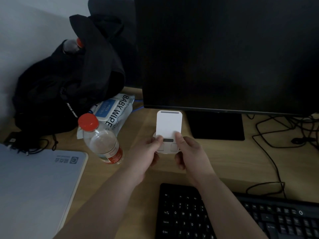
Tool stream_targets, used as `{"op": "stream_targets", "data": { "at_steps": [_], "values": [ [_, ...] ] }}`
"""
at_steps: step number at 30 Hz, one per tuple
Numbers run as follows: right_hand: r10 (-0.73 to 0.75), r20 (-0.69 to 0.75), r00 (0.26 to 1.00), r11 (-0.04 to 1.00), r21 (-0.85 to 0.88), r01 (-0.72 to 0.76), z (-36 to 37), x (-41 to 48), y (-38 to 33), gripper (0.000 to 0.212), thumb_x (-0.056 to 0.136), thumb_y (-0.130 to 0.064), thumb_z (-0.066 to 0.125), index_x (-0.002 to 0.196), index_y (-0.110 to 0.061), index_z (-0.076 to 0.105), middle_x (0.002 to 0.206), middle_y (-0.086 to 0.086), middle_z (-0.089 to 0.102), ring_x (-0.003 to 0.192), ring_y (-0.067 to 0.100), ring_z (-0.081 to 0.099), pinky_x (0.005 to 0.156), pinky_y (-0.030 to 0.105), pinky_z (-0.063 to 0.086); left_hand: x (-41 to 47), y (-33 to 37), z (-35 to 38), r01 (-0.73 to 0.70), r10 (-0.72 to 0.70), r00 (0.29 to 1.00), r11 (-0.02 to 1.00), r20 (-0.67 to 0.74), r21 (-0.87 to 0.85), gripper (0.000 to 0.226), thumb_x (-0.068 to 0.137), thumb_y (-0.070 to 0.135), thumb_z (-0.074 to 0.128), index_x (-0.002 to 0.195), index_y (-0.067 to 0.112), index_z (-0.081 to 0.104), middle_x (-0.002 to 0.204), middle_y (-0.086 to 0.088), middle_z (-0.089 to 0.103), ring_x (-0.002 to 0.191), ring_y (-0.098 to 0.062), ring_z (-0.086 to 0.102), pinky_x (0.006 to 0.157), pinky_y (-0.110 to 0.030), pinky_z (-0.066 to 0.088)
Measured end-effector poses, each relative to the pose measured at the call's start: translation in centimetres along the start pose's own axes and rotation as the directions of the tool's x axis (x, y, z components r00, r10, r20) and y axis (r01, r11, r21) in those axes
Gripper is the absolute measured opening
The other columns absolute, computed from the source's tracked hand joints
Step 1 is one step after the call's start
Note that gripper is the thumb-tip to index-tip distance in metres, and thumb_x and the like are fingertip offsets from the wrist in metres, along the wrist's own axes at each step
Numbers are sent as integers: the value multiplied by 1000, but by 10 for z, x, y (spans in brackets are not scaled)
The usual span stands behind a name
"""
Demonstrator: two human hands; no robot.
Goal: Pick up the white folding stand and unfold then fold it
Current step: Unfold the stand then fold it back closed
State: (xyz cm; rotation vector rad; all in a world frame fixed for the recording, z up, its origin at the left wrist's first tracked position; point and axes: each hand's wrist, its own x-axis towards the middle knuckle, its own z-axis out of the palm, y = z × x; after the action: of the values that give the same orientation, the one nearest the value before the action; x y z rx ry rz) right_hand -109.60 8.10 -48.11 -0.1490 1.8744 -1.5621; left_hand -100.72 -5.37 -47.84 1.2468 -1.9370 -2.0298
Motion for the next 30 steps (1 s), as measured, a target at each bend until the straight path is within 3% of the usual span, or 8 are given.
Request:
{"op": "stream_targets", "data": {
  "at_steps": [4, 8, 14, 18, 23, 27, 29, 30],
  "values": [
    [51, 109, 993, 971, 225, -75, -2, 1, -2, 44, 99, -50, 63, 110, -8, 74, 84, 6, 67, 57, 14, 51, 51, 31, 41, -1, 4, 0, 81, -74, 995, 993, 71, -91, 23, 100, 46, 65, 102, 24, 74, 89, -5, 66, 52, -11, 56, 50, -28, 41],
    [87, 157, 984, 949, 288, -130, -4, 2, -4, 35, 101, -37, 66, 107, -3, 71, 80, 5, 65, 57, 13, 53, 52, 29, 45, 1, 8, 3, 99, -96, 994, 993, 60, -65, 27, 102, 44, 61, 106, 19, 72, 89, -6, 67, 52, -14, 56, 48, -29, 41],
    [114, 220, 969, 887, 416, -199, -2, -2, -6, 6, 99, -3, 64, 102, 1, 68, 82, 11, 67, 54, 14, 54, 46, 26, 43, 3, 7, 6, 102, -102, 995, 994, 8, -35, 26, 103, 43, 60, 102, 19, 69, 82, -6, 65, 49, -14, 54, 45, -28, 39],
    [140, 231, 963, 874, 428, -230, 0, 0, -8, 9, 96, 6, 60, 104, 3, 63, 84, 15, 66, 51, 15, 53, 46, 27, 40, 4, 6, 7, 106, -106, 994, 994, -14, -12, 27, 103, 44, 60, 100, 18, 68, 77, -6, 64, 48, -15, 55, 44, -29, 40],
    [136, 206, 969, 880, 423, -213, 2, -1, -7, 23, 89, 18, 52, 103, 3, 61, 70, 7, 60, 52, 14, 50, 47, 27, 36, 4, 5, 8, 111, -111, 994, 993, -18, -33, 27, 103, 43, 61, 101, 17, 68, 71, -5, 63, 47, -15, 54, 43, -28, 40],
    [116, 186, 976, 912, 368, -179, 2, -2, -7, 18, 90, 15, 54, 99, 4, 65, 72, 9, 60, 51, 15, 50, 48, 28, 37, 3, 7, 6, 93, -93, 996, 994, 7, -60, 27, 104, 41, 60, 102, 16, 70, 70, -5, 63, 49, -15, 55, 47, -30, 43],
    [75, 156, 985, 945, 304, -120, 2, -1, -7, 5, 95, -1, 64, 96, -1, 69, 76, 10, 64, 52, 16, 53, 47, 28, 39, 1, 9, 5, 84, -82, 996, 993, 27, -85, 25, 104, 39, 60, 100, 16, 69, 73, -5, 64, 50, -15, 57, 52, -32, 47],
    [57, 131, 990, 956, 280, -92, 3, -1, -6, 10, 97, -13, 68, 94, -4, 70, 76, 9, 66, 52, 17, 54, 47, 29, 41, 0, 10, 4, 81, -77, 996, 992, 36, -100, 23, 105, 36, 61, 99, 15, 68, 75, -5, 65, 51, -15, 59, 54, -33, 48]
  ]
}}
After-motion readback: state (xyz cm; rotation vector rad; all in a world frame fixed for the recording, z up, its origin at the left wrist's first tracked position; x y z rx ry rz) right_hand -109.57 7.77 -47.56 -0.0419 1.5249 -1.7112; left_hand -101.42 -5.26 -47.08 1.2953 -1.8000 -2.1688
